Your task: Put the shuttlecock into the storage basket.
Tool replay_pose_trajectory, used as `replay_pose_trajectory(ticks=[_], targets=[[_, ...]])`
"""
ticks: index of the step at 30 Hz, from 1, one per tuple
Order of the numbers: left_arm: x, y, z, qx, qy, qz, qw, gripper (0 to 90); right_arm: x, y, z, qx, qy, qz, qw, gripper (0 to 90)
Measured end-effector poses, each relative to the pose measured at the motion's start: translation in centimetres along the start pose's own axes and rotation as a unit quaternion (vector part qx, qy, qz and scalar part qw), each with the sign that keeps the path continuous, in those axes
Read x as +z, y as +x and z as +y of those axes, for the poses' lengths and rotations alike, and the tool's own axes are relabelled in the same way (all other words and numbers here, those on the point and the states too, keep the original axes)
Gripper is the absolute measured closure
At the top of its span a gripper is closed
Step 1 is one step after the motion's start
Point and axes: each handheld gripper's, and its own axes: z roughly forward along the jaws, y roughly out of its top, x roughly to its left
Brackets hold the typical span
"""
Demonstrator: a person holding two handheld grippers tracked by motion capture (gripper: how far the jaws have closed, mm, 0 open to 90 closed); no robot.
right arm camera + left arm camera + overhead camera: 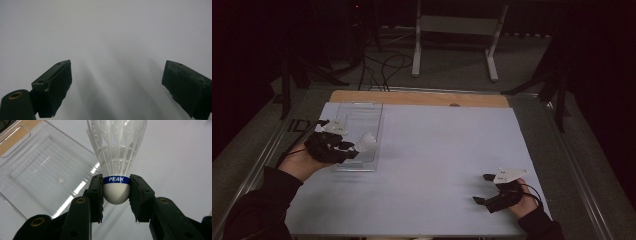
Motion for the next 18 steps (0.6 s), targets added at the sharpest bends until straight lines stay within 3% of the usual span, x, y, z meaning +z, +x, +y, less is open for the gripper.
replay_pose_trajectory(ticks=[8, 14, 18], targets=[[-0.7, 0.7, -0.3, -0.027, -0.001, 0.02, 0.9994, 65.3, -0.6, 0.1, -0.5, 0.012, -0.011, -0.002, 0.9999, 9.3], [-1.5, 1.5, -0.3, -0.064, -0.015, 0.035, 0.9972, 65.3, -0.7, 0.1, -0.7, 0.016, -0.011, 0.0, 0.9998, 9.2], [-1.8, 1.8, -0.5, -0.074, -0.024, 0.038, 0.9963, 65.3, -0.6, 0.2, -0.6, 0.017, -0.012, 0.004, 0.9998, 9.2]])
